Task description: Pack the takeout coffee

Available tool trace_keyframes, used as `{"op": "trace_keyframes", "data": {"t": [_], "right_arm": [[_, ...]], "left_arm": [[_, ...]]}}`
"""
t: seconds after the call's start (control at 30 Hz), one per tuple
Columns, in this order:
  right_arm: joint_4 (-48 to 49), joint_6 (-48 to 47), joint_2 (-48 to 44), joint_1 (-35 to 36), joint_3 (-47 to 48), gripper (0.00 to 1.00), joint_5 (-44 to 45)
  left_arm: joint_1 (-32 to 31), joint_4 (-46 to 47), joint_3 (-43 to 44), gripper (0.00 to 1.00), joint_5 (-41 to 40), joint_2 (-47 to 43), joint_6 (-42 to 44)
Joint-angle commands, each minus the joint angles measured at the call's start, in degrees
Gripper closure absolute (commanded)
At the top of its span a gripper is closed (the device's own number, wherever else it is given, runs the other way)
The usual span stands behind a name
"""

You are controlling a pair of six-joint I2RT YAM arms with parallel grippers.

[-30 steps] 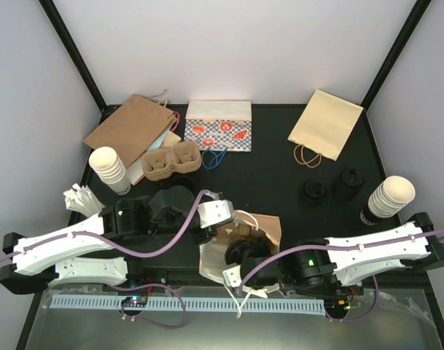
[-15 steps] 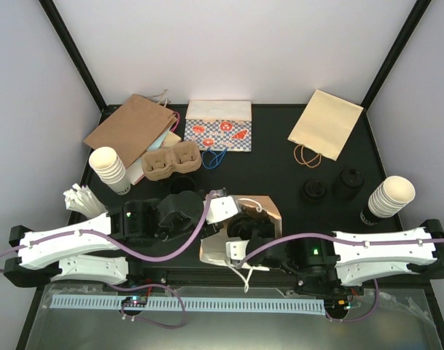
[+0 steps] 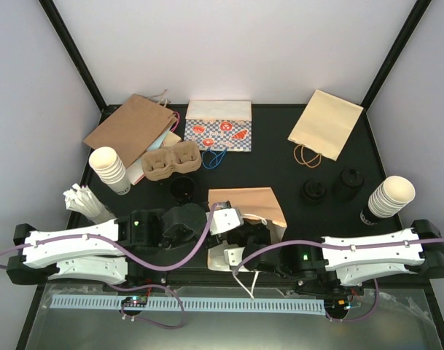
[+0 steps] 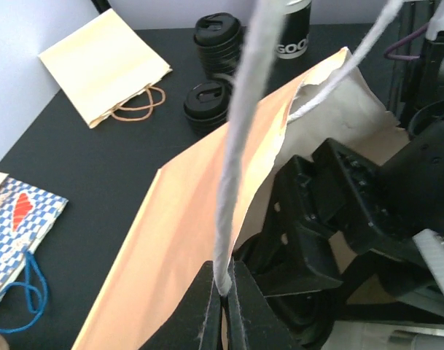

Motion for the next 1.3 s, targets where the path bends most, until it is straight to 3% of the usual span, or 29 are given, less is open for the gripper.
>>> {"op": "trace_keyframes", "data": {"t": [0.0, 0.67, 1.27], "right_arm": [[7.81, -3.02, -0.22, -0.12, -1.57, 0.48, 2.16], [17.75, -7.52, 0.37, -3.49, -5.51, 0.48, -1.68], [18.14, -6.39, 1.18, -5.33, -8.38, 0.48, -2.44]], "left_arm": [[-1.14, 3.91, -0.27, 0.99, 3.25, -0.22, -3.12], [-3.36, 4.33, 1.05, 0.99, 6.48, -1.83, -5.01], [-4.23, 2.62, 2.52, 0.98, 6.30, -1.89, -6.07]]}}
